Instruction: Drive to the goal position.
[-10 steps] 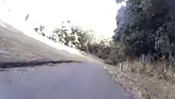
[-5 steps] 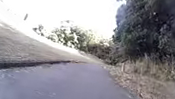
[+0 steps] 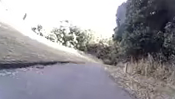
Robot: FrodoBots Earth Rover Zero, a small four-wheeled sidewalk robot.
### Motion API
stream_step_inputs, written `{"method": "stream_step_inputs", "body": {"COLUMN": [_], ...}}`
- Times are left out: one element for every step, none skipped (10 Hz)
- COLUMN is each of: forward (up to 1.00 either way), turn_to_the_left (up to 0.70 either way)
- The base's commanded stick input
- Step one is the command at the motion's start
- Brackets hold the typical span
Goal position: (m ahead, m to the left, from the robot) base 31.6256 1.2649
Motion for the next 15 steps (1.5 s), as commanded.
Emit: {"method": "stream_step_inputs", "body": {"forward": [1.00, 1.00, 1.00, 1.00, 1.00, 1.00, 1.00, 1.00, 1.00, 1.00, 1.00, 1.00, 1.00, 1.00, 1.00], "turn_to_the_left": [0.00, 0.00, 0.00, 0.00, 0.00, 0.00, 0.00, 0.00, 0.00, 0.00, 0.00, 0.00, 0.00, 0.00, -0.22]}}
